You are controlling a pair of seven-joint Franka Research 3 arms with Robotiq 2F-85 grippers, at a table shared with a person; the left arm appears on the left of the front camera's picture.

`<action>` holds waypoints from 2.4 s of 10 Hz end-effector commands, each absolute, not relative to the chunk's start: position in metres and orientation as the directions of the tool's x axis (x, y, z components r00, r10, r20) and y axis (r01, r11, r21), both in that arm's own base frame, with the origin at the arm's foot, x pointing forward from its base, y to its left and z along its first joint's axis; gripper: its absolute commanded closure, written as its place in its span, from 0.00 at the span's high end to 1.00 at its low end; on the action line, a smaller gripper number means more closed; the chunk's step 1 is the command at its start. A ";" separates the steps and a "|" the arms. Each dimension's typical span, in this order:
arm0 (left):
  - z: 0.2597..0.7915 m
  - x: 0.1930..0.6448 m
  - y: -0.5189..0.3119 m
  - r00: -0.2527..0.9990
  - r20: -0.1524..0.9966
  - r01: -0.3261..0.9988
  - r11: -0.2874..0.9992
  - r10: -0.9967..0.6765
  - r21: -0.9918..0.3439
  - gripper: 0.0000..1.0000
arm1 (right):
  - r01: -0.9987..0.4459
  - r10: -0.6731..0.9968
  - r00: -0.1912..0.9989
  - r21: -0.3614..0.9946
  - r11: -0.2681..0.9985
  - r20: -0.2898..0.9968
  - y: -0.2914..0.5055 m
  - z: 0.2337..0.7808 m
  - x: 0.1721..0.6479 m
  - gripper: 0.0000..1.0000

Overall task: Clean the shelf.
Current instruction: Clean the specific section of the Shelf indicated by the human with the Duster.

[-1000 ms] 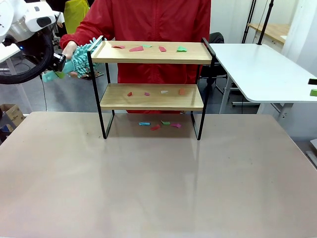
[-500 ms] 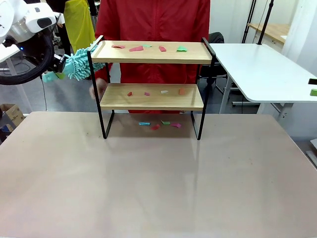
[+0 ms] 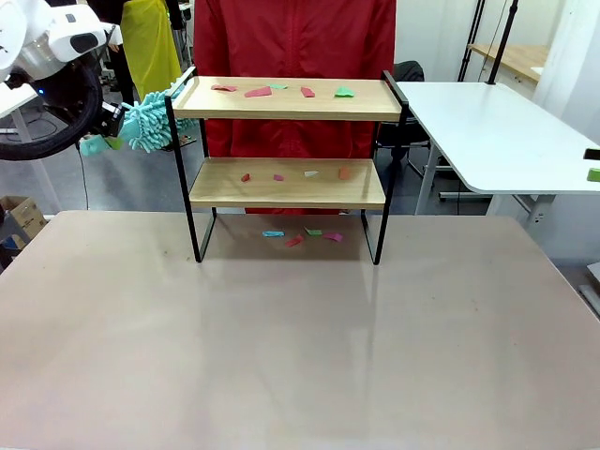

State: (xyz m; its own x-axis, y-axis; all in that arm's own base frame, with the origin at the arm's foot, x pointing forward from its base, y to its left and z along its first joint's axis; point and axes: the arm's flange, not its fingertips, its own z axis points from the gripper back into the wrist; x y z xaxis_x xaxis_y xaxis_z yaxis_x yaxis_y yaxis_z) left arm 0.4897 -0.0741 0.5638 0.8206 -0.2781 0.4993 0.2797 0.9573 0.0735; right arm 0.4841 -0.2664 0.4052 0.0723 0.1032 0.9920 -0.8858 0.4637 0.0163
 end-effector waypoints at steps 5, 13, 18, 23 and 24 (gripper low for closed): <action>0.652 0.428 -0.021 0.842 0.353 0.371 0.913 -0.407 0.169 0.13 | -0.887 0.106 0.066 0.009 0.462 0.992 -0.265 0.409 0.484 1.00; 0.694 0.325 -0.001 0.459 -0.229 0.883 0.470 -0.858 0.008 0.13 | -0.887 0.106 0.066 0.009 0.462 0.992 -0.265 0.409 0.484 1.00; 0.633 0.290 0.008 0.203 -0.186 0.977 0.212 -0.961 -0.032 0.13 | -0.887 0.106 0.066 0.009 0.462 0.992 -0.265 0.409 0.484 1.00; 0.627 0.289 0.002 0.200 -0.175 0.977 0.209 -0.964 -0.035 0.13 | -0.887 0.106 0.066 0.009 0.462 0.992 -0.265 0.409 0.484 1.00; 0.627 0.289 0.002 0.200 -0.175 0.977 0.209 -0.964 -0.035 0.13 | -0.887 0.106 0.066 0.009 0.462 0.992 -0.265 0.409 0.484 1.00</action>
